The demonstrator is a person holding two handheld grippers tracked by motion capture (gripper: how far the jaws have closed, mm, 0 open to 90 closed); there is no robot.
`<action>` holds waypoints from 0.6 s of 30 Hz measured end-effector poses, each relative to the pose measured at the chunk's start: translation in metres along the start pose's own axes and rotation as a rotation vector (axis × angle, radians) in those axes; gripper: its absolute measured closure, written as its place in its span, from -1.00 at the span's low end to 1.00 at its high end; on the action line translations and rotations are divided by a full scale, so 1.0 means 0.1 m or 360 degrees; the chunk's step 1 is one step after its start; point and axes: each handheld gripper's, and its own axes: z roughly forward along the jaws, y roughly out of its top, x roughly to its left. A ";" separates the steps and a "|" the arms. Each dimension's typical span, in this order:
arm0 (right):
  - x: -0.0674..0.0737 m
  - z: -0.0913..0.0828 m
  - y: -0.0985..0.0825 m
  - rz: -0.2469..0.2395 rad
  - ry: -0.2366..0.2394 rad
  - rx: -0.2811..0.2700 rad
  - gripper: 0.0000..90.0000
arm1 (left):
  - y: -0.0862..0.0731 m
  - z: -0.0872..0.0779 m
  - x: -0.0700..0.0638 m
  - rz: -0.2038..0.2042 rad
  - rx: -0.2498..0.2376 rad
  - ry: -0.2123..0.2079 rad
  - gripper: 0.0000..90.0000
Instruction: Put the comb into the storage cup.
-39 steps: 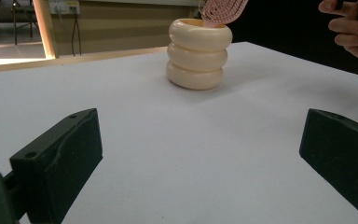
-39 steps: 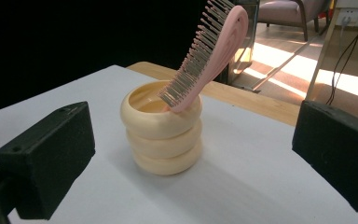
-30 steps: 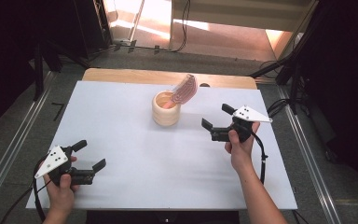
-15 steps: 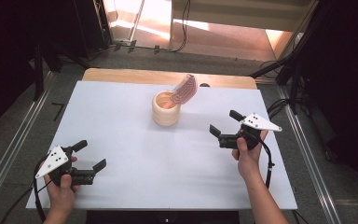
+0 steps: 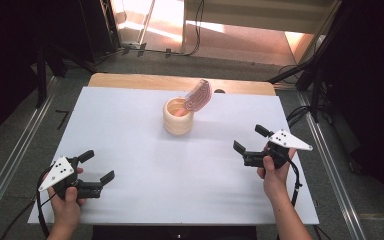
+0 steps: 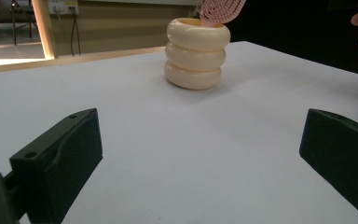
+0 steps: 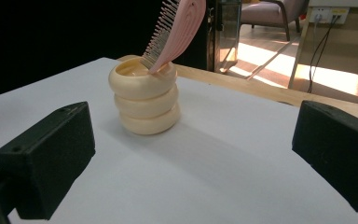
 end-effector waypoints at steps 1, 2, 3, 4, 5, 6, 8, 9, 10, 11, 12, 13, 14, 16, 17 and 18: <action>-0.01 -0.01 -0.01 -0.0002 -0.0005 0.0000 -1.00 | 0.00 0.00 0.00 0.0001 -0.0001 -0.0002 -1.00; -0.01 -0.03 -0.02 0.0000 -0.0012 0.0005 -1.00 | 0.00 0.00 0.00 0.0001 -0.0002 -0.0001 -1.00; -0.02 -0.04 -0.03 0.0016 -0.0014 0.0005 -1.00 | 0.00 0.00 0.00 0.0002 0.0002 -0.0001 -1.00; -0.03 -0.06 -0.04 0.0016 -0.0018 0.0003 -1.00 | 0.00 0.00 0.00 0.0000 0.0000 -0.0001 -1.00; -0.04 -0.07 -0.05 0.0018 -0.0017 0.0007 -1.00 | 0.00 0.00 0.00 0.0001 0.0001 -0.0001 -1.00; -0.05 -0.09 -0.06 0.0011 -0.0028 0.0007 -1.00 | 0.00 0.00 0.00 0.0002 0.0001 -0.0001 -1.00; -0.06 -0.12 -0.07 0.0022 -0.0031 0.0001 -1.00 | 0.00 0.00 0.00 -0.0002 -0.0004 -0.0002 -1.00; -0.06 -0.13 -0.08 0.0015 -0.0032 -0.0002 -1.00 | 0.00 0.00 0.00 -0.0002 -0.0004 -0.0002 -1.00; -0.06 -0.15 -0.09 0.0016 -0.0036 -0.0005 -1.00 | 0.00 0.00 0.00 -0.0001 -0.0004 -0.0003 -1.00; -0.07 -0.17 -0.09 0.0017 -0.0038 -0.0009 -1.00 | 0.00 0.00 0.00 -0.0001 -0.0003 -0.0002 -1.00; -0.07 -0.19 -0.10 0.0026 -0.0039 -0.0007 -1.00 | 0.00 0.00 0.00 -0.0001 -0.0005 -0.0003 -1.00; -0.07 -0.20 -0.11 0.0019 -0.0043 -0.0012 -1.00 | 0.00 0.00 0.00 -0.0001 -0.0005 -0.0004 -1.00; -0.08 -0.21 -0.12 0.0021 -0.0048 -0.0011 -1.00 | 0.00 0.00 0.00 -0.0002 -0.0005 -0.0004 -1.00; -0.09 -0.24 -0.14 0.0031 -0.0050 -0.0008 -1.00 | 0.00 0.00 0.00 -0.0001 -0.0002 -0.0001 -1.00; -0.09 -0.26 -0.16 0.0030 -0.0053 -0.0010 -1.00 | 0.00 0.00 0.00 0.0001 -0.0001 -0.0001 -1.00; -0.10 -0.27 -0.17 0.0031 -0.0058 -0.0009 -1.00 | 0.00 0.00 0.00 0.0002 0.0000 0.0000 -1.00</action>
